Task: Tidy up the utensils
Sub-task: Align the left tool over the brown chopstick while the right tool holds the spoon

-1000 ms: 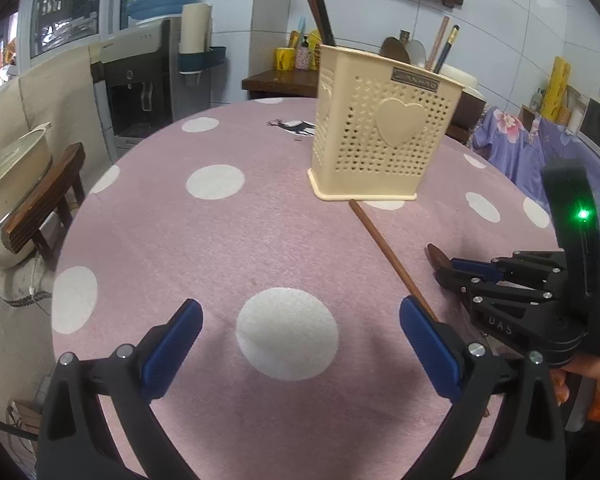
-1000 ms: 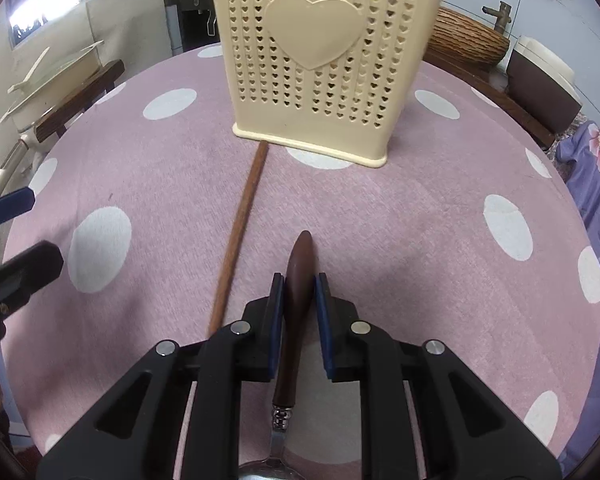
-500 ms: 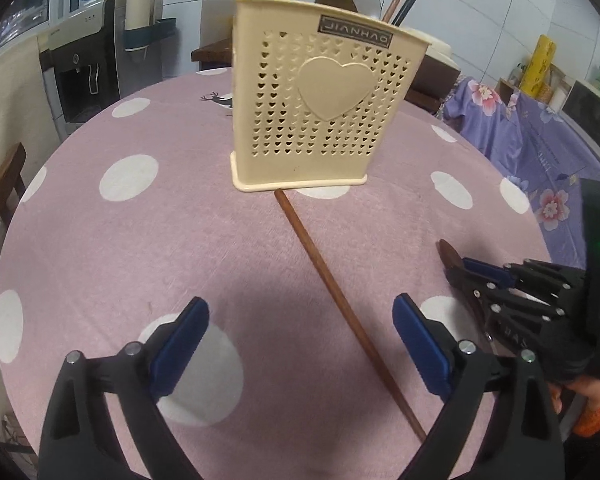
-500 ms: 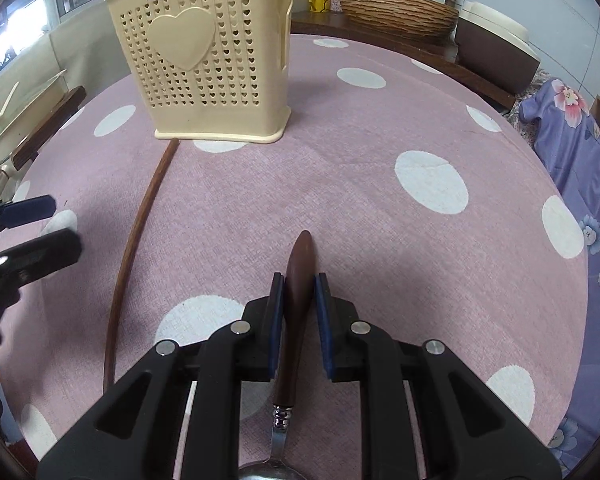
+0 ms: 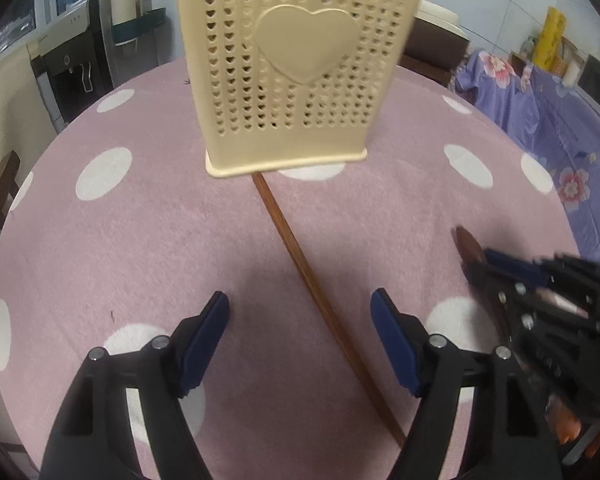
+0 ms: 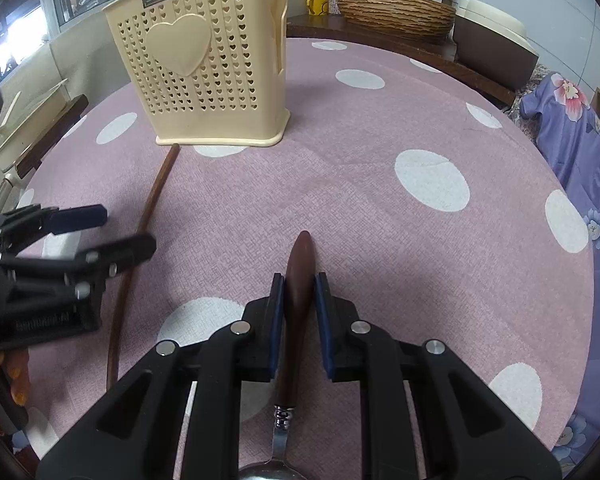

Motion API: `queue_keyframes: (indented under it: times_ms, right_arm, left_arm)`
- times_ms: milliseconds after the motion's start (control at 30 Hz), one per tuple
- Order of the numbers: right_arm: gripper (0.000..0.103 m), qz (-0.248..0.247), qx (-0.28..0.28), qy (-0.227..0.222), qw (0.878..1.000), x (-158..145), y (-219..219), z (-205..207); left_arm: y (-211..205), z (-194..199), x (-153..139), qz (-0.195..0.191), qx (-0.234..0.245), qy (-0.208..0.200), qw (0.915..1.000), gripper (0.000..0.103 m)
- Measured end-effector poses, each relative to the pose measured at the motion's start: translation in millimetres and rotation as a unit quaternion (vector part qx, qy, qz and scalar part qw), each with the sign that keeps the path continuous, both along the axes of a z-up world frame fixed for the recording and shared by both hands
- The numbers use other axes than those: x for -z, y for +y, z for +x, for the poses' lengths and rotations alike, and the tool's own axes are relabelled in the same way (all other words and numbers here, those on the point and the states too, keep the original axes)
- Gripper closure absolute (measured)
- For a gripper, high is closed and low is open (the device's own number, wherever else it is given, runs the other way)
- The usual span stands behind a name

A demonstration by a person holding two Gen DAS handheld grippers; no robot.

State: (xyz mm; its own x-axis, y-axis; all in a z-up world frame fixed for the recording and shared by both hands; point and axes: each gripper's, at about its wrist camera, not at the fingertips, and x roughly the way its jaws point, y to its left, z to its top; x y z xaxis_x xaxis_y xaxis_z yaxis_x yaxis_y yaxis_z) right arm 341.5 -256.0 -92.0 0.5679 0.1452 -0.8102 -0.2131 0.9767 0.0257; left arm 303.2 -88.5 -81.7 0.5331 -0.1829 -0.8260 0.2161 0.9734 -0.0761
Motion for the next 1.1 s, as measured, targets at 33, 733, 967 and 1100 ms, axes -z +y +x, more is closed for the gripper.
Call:
queue_keyframes:
  times_ms: [33,733,967,1100]
  right_arm:
    - [0.086,0.0,0.0,-0.001,1.0,0,0,0]
    - [0.086,-0.002,0.007,-0.003,1.0,0,2,0]
    - [0.086,0.0,0.006,-0.002,1.0,0,1,-1]
    - [0.086,0.004,0.004,-0.002,1.0,0,-1,0]
  left_arm:
    - [-2,-4,0,0.005,0.006,0.0,1.0,0.031]
    - [77,-23,-4,0.036,-0.004,0.026,0.999,0.03]
    - [78,-5,-9,0.026,-0.048,0.011,0.9985,0.026]
    - [70,2,0,0.022,-0.018,0.013,0.9995,0.029]
